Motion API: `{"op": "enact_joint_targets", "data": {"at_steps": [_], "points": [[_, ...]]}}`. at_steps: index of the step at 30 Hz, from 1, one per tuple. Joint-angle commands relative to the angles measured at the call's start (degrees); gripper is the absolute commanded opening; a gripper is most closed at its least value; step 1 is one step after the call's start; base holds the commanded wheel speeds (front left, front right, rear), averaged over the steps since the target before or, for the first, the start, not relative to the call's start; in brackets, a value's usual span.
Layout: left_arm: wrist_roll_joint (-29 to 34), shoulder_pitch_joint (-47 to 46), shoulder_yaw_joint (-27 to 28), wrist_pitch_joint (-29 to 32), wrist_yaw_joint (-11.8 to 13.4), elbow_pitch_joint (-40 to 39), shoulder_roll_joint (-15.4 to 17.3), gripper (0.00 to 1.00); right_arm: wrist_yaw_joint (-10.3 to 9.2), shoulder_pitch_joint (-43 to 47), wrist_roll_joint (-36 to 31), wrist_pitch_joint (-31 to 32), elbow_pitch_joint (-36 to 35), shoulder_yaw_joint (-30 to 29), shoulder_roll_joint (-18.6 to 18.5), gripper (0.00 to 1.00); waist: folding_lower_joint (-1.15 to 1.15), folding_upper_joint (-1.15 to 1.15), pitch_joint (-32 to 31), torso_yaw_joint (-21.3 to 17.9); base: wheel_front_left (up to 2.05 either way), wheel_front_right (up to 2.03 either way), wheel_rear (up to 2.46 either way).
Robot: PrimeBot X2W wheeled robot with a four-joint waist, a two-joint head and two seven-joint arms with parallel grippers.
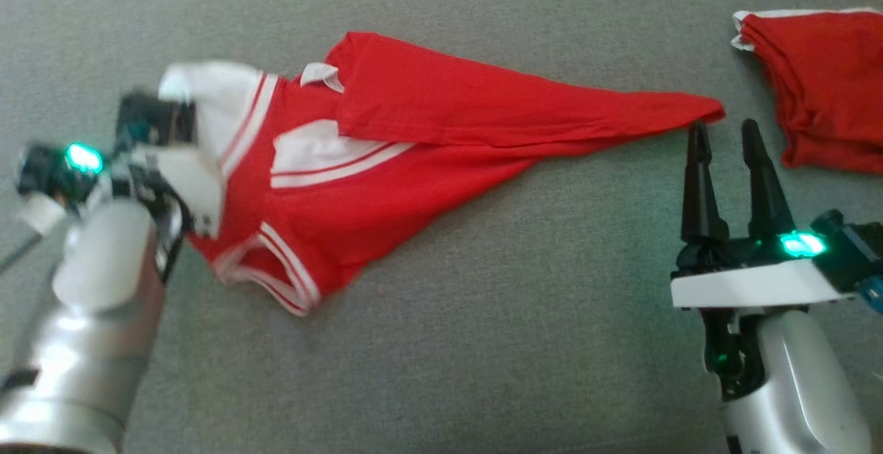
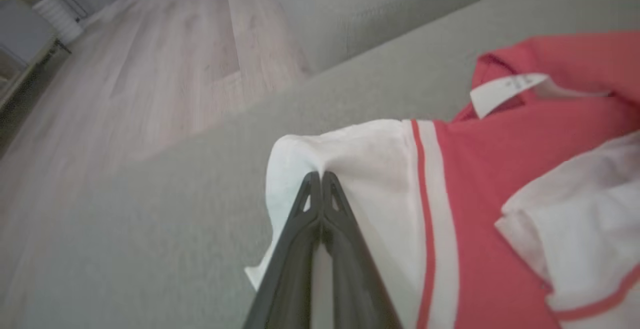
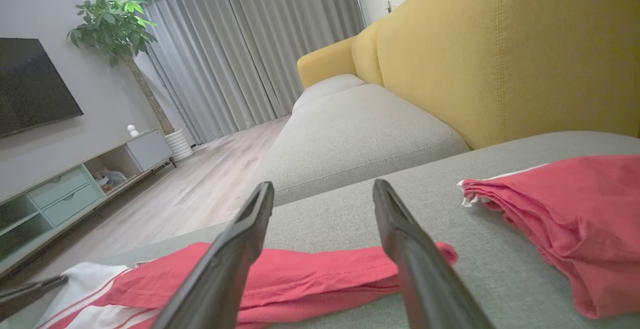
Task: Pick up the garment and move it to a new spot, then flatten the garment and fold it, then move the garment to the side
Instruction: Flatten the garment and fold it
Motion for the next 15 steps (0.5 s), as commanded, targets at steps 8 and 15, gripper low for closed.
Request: {"op": "enact_joint_targets", "data": {"at_steps": [8,15], "points": [[5.19,-15.57,-1.43,-3.12,-1.05,-5.06,7.19,0.0,-0.04,-4.49,1.93,-0.74,-0.97,3.59,0.07,1.0,-0.01,0.0,3.85,-4.14,0.0,0.0,0.0],[8.9,-24.13,-4.45,-3.2,-1.35,0.39,8.87,1.0,-0.04,-6.56,3.6,-0.79,-1.25,4.65,0.07,1.0,-0.01,0.0,6.75,-6.83,0.0,0.0,0.0]]}}
